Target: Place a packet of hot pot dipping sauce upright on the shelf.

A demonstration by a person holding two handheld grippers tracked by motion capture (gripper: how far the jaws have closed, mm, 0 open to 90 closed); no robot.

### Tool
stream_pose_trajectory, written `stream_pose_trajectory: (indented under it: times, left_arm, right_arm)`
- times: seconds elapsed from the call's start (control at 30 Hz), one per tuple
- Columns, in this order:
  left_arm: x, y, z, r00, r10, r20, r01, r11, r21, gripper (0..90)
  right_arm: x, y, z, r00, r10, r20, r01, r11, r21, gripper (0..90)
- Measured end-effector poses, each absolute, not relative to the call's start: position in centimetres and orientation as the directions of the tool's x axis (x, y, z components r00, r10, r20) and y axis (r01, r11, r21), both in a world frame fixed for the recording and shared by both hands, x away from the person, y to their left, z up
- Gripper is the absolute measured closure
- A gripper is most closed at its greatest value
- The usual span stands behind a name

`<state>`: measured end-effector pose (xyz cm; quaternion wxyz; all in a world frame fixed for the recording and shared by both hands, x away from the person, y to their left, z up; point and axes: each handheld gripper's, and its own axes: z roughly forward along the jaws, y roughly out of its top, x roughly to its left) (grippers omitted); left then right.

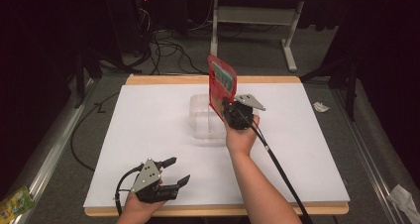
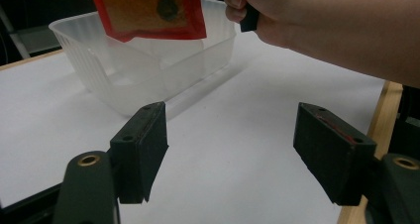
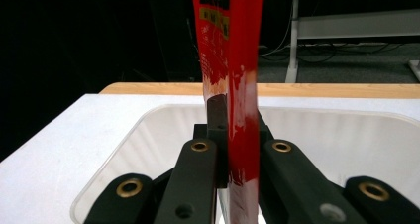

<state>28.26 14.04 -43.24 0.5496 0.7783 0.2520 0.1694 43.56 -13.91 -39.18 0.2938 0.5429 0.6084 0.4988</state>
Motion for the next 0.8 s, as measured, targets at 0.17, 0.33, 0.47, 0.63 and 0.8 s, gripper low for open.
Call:
stream_pose_trajectory:
  times: [0.17,0.33,0.47,0.63,0.8]
  left_arm:
    - [28.2,14.0,-43.2,0.817,0.576,-0.014,0.207,-0.271,0.940,29.8]
    - [28.3,14.0,-43.3,0.818,0.576,-0.016,0.209,-0.271,0.940,29.8]
    - [28.3,13.9,-43.4,0.819,0.574,-0.016,0.209,-0.272,0.939,29.8]
    - [28.3,13.9,-43.4,0.819,0.574,-0.015,0.209,-0.273,0.939,29.8]
    - [28.3,13.9,-43.4,0.819,0.574,-0.012,0.207,-0.276,0.939,29.7]
  right_arm:
    - [43.6,-13.9,-39.6,-0.242,0.954,0.175,0.368,-0.077,0.927,88.5]
    - [43.8,-13.9,-40.3,-0.251,0.953,0.172,0.372,-0.069,0.926,88.4]
    - [43.9,-14.1,-41.2,-0.244,0.952,0.184,0.388,-0.078,0.918,88.4]
    - [44.0,-14.3,-41.8,-0.258,0.949,0.180,0.383,-0.070,0.921,88.3]
    - [44.1,-14.6,-42.0,-0.253,0.950,0.181,0.383,-0.073,0.921,88.2]
